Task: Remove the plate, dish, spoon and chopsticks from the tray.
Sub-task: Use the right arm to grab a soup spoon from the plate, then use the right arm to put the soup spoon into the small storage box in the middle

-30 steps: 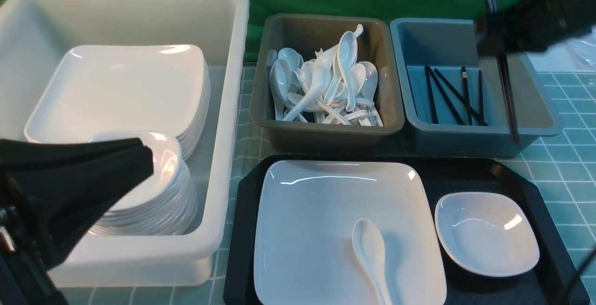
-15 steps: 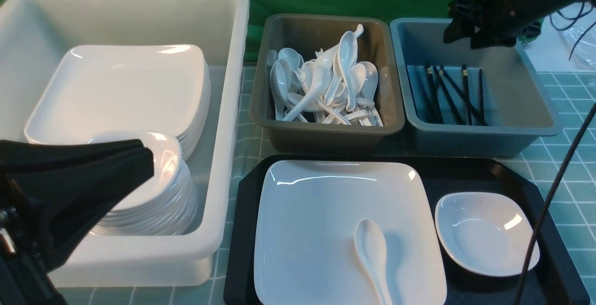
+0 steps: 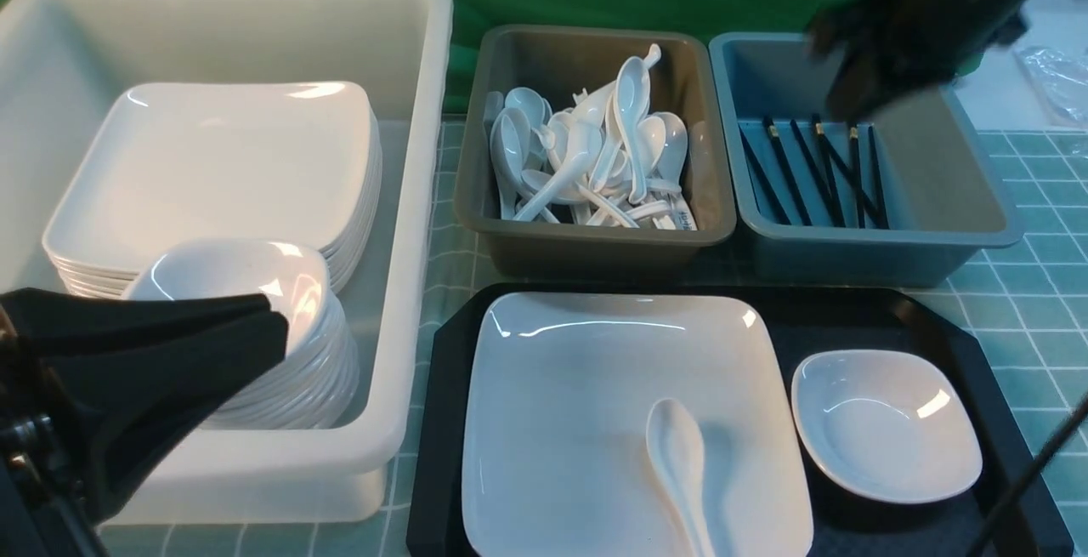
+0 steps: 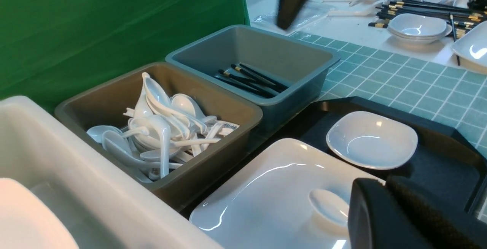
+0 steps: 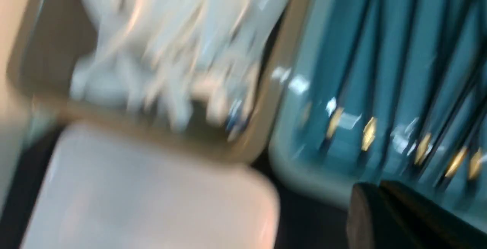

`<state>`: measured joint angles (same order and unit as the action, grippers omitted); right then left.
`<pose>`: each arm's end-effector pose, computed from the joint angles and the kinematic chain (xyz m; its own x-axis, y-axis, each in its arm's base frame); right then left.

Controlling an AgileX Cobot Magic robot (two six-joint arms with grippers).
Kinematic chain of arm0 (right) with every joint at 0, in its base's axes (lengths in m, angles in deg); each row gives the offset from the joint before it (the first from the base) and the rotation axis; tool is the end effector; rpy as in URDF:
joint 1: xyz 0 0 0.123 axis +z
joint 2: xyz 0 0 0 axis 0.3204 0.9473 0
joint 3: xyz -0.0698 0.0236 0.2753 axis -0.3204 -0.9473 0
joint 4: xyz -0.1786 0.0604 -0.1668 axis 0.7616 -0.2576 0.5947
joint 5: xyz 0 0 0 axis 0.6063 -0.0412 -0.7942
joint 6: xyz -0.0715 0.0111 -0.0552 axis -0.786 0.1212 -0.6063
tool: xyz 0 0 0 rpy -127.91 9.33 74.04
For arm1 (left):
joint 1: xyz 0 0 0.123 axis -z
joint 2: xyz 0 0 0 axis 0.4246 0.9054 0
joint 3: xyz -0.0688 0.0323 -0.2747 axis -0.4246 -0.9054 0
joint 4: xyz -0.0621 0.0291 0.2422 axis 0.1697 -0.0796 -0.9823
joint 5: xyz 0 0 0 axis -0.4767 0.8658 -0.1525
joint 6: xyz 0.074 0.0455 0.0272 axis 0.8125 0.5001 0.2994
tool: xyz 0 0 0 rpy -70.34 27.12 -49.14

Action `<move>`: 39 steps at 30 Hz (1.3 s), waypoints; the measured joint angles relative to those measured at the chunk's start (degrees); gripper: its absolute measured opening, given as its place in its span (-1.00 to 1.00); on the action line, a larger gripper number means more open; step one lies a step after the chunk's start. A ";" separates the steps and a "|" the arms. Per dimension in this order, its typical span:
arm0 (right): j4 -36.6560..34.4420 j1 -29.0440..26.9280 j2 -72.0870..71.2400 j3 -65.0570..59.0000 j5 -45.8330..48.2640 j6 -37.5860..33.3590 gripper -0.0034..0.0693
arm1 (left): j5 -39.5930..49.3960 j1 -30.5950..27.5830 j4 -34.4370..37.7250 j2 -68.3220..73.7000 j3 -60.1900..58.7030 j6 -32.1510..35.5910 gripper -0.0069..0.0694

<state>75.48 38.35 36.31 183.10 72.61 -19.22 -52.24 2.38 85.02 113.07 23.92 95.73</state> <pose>0.3705 0.1409 0.3453 -0.8113 -0.3286 -0.4835 -0.4050 0.9124 0.0595 0.0836 -0.0668 0.3550 0.0029 0.2936 -0.9559 0.6706 0.7085 0.2197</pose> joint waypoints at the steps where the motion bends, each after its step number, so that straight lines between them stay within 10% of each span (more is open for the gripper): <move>1: 1.82 3.24 -2.64 -5.57 -0.06 1.91 -0.56 | 0.07 0.00 -0.06 0.00 0.00 -0.05 -0.77; 8: 4.52 20.03 -12.04 -36.42 -15.15 17.66 0.29 | 1.70 0.00 -0.25 0.00 0.00 -0.15 -0.77; 12: 4.57 22.23 -10.06 -41.59 -22.75 23.18 0.43 | 1.73 0.00 0.50 0.00 0.00 -0.23 -0.77; 23: 3.87 22.35 -1.69 -42.13 -30.28 23.95 0.43 | 2.03 0.00 0.81 0.00 0.00 -0.41 -0.77; 31: 4.73 22.35 -0.41 -41.95 -30.98 20.41 -0.28 | 2.14 0.00 0.81 0.00 0.00 -0.41 -0.77; 39: 3.87 22.21 -2.28 -38.63 -30.22 15.11 -0.31 | 2.16 0.00 0.81 0.00 0.00 -0.41 -0.77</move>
<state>79.35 60.56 34.03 144.47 42.39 -4.10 -50.08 2.38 85.83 113.07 23.92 95.31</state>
